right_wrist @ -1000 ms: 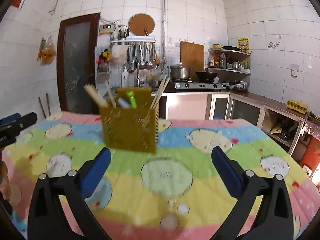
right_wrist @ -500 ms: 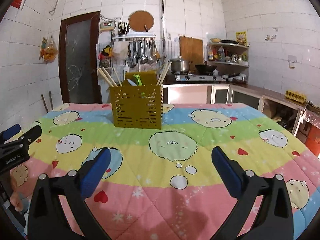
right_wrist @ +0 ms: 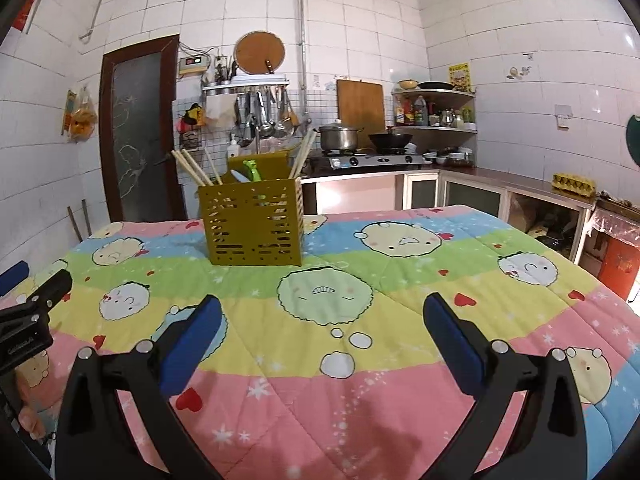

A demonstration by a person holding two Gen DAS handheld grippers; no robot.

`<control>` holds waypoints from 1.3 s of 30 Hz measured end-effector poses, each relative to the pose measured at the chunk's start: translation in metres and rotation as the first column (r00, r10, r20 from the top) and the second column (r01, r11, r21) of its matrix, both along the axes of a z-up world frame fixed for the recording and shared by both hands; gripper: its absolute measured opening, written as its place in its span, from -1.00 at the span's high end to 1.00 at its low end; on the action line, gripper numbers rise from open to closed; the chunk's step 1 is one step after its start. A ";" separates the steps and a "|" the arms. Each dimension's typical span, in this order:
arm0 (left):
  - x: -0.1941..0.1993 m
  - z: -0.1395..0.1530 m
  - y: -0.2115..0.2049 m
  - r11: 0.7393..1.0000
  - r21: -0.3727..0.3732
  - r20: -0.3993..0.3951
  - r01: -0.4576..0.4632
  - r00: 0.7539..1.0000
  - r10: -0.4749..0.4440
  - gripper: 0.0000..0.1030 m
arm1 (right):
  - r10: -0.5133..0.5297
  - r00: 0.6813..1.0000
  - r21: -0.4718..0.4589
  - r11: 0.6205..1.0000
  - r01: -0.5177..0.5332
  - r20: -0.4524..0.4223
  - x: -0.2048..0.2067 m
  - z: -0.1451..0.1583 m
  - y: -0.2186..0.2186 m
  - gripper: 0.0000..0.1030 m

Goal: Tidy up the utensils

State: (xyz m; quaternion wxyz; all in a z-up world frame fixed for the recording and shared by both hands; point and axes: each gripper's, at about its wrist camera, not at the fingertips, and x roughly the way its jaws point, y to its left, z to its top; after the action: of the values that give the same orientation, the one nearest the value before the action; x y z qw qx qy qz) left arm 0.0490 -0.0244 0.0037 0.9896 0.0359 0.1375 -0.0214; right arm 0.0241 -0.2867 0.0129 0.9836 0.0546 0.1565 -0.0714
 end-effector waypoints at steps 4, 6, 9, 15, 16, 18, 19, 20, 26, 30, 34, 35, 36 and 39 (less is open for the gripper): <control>-0.001 0.000 -0.001 1.000 -0.005 -0.001 -0.008 1.000 0.008 -0.90 | -0.025 1.000 -0.003 1.000 0.025 -0.002 -0.001 0.000 -0.001 -0.91; -0.002 0.000 -0.002 1.000 -0.004 0.002 -0.009 1.000 0.009 -0.90 | -0.029 1.000 -0.008 1.000 0.029 0.003 -0.002 0.000 0.000 -0.91; -0.001 0.000 -0.002 1.000 -0.002 0.000 -0.009 1.000 0.009 -0.90 | -0.039 0.999 -0.018 0.999 0.040 0.002 -0.002 0.000 0.001 -0.91; -0.001 0.000 -0.003 1.000 -0.003 0.001 -0.009 1.000 0.009 -0.90 | -0.051 0.999 -0.035 0.998 0.051 0.008 -0.004 0.000 0.002 -0.92; -0.001 0.000 -0.002 1.000 -0.003 0.001 -0.009 1.000 0.009 -0.90 | -0.051 0.999 -0.036 0.998 0.051 0.007 -0.004 0.000 0.001 -0.91; -0.001 0.000 -0.003 1.000 -0.002 0.001 -0.009 1.000 0.009 -0.90 | -0.051 0.999 -0.039 0.998 0.052 0.007 -0.004 0.000 0.002 -0.91; -0.001 0.000 -0.003 1.000 -0.002 0.000 -0.009 1.000 0.009 -0.90 | -0.052 0.999 -0.042 0.998 0.052 0.008 -0.004 0.000 0.002 -0.91; -0.001 0.000 -0.002 1.000 -0.002 0.000 -0.009 1.000 0.009 -0.90 | -0.052 0.999 -0.044 0.998 0.052 0.009 -0.004 0.000 0.003 -0.91; -0.001 0.000 -0.002 1.000 -0.003 0.002 -0.009 1.000 0.009 -0.90 | -0.056 0.998 -0.060 0.997 0.056 0.012 -0.005 0.001 0.005 -0.91; -0.001 0.000 -0.002 1.000 -0.003 0.002 -0.009 1.000 0.009 -0.90 | -0.057 0.998 -0.066 0.996 0.058 0.014 -0.005 0.001 0.007 -0.91; -0.001 0.000 -0.002 1.000 -0.003 0.002 -0.009 1.000 0.009 -0.90 | -0.061 0.998 -0.066 0.996 0.062 0.016 -0.006 0.002 0.006 -0.91; 0.000 0.000 -0.003 1.000 -0.003 0.002 -0.009 1.000 0.009 -0.90 | -0.061 0.998 -0.065 0.996 0.062 0.016 -0.006 0.002 0.006 -0.91; 0.000 0.000 -0.003 1.000 -0.004 0.002 -0.009 1.000 0.009 -0.90 | -0.061 0.998 -0.065 0.996 0.062 0.016 -0.006 0.002 0.006 -0.91; -0.001 0.000 -0.002 1.000 -0.003 0.002 -0.009 1.000 0.009 -0.90 | -0.061 0.998 -0.065 0.996 0.062 0.016 -0.006 0.002 0.006 -0.91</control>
State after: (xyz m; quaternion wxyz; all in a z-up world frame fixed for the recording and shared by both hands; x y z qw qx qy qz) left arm 0.0484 -0.0268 0.0033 0.9899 0.0338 0.1367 -0.0172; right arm 0.0178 -0.2807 0.0148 0.9832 0.0276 0.1453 -0.1065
